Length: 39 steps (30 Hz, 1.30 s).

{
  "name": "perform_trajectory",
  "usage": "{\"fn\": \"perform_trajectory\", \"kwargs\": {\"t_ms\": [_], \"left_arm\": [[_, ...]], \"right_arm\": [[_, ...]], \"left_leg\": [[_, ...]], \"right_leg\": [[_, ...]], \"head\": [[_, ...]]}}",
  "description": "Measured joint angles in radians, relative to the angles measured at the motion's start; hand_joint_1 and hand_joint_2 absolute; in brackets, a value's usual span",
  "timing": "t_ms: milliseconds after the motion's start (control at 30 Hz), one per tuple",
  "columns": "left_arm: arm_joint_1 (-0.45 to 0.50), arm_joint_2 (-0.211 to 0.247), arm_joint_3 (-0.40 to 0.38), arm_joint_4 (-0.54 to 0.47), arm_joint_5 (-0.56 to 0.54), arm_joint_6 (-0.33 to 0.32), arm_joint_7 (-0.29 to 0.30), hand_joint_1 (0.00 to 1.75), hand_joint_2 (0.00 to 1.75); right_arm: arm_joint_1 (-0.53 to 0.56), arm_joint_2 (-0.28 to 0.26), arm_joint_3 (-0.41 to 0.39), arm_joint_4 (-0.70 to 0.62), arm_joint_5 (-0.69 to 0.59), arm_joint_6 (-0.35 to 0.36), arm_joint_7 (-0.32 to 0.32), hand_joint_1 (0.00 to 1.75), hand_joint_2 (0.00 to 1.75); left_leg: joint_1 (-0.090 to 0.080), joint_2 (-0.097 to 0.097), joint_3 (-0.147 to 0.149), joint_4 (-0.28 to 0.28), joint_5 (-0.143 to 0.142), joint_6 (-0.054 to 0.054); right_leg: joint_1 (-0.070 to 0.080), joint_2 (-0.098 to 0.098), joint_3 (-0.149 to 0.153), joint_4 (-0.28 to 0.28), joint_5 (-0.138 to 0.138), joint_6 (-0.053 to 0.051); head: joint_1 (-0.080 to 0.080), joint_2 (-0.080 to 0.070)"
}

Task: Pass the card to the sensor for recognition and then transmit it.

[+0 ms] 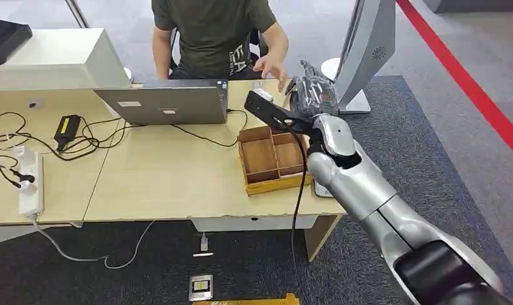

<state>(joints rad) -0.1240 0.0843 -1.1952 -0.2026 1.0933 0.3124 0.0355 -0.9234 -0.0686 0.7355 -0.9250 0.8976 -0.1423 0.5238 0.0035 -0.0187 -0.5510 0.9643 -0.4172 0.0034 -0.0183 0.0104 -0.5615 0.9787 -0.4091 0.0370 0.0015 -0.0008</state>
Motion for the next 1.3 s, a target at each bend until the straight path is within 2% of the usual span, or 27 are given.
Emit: {"fn": "perform_trajectory", "kwargs": {"t_ms": [133,367,400,567,700,733,767,1133,1233,1300], "left_arm": [[0.000,0.000,0.000,0.000,0.014,0.012,0.003,0.00,0.00],[0.000,0.000,0.001,0.000,0.022,0.018,0.003,0.00,0.00],[0.001,0.000,0.005,0.000,0.040,0.031,0.002,0.00,0.00],[0.001,0.000,0.012,0.000,0.056,0.041,0.003,0.00,0.00],[0.002,0.000,0.014,0.000,0.059,0.040,0.027,0.00,0.00],[0.002,0.000,0.015,0.000,0.060,0.040,0.032,0.00,0.00],[0.002,0.000,0.016,0.000,0.062,0.040,0.035,0.00,0.00],[0.003,0.001,0.031,0.000,0.076,0.040,0.017,0.00,0.00],[0.004,0.002,0.032,0.000,0.076,0.032,0.017,0.00,0.00],[0.004,0.004,0.032,0.000,0.075,0.015,0.016,0.00,0.00]], "right_arm": [[-0.012,0.027,0.011,0.060,-0.008,-0.005,-0.001,1.75,1.75],[-0.014,0.035,0.015,0.085,-0.021,-0.009,0.000,1.75,1.75],[-0.014,0.052,0.022,0.126,-0.032,-0.036,-0.005,1.75,1.75],[-0.003,0.070,0.030,0.164,-0.033,-0.051,-0.003,1.75,1.75],[0.007,0.072,0.030,0.175,-0.021,-0.053,0.007,1.75,1.75],[0.010,0.072,0.030,0.175,-0.013,-0.052,0.014,1.24,1.75],[0.014,0.070,0.029,0.175,-0.005,-0.051,0.020,0.00,0.00],[0.045,0.050,0.004,0.173,0.191,-0.091,0.037,0.00,0.00],[0.057,0.037,-0.015,0.163,0.214,-0.081,0.032,0.00,0.00],[0.065,0.019,-0.034,0.154,0.215,-0.035,0.046,0.00,0.00]], "left_leg": [[0.000,0.000,0.000,0.000,0.000,0.000],[0.000,0.000,0.000,0.000,0.000,0.000],[0.000,0.000,0.000,0.000,0.000,0.000],[0.000,0.000,0.000,0.000,0.000,0.000],[0.000,0.000,0.000,0.000,0.000,0.000],[0.000,0.000,0.000,0.000,0.000,0.000],[0.000,0.000,0.000,0.000,0.000,0.000],[0.000,0.000,0.001,0.000,0.000,0.000],[0.000,0.000,0.001,0.000,0.000,0.000],[0.000,0.000,0.001,0.001,0.000,0.000]], "right_leg": [[0.000,0.000,0.000,0.000,0.000,0.000],[0.000,0.000,0.000,0.000,0.000,0.000],[0.000,0.000,0.000,0.000,0.000,0.000],[0.000,0.000,0.000,0.000,0.000,0.000],[0.000,0.000,0.000,0.000,0.000,0.000],[0.000,0.000,0.000,0.000,0.000,0.000],[0.000,0.000,0.000,0.000,0.000,0.000],[0.000,0.000,0.000,0.000,0.000,0.000],[0.000,0.000,0.000,0.000,0.000,0.000],[0.000,0.000,0.000,-0.001,0.000,0.000]], "head": [[0.000,0.000],[0.000,0.000],[0.000,0.000],[0.000,0.000],[0.000,0.000],[0.000,0.000],[0.000,0.000],[0.000,0.000],[0.000,0.000],[0.000,0.000]]}}
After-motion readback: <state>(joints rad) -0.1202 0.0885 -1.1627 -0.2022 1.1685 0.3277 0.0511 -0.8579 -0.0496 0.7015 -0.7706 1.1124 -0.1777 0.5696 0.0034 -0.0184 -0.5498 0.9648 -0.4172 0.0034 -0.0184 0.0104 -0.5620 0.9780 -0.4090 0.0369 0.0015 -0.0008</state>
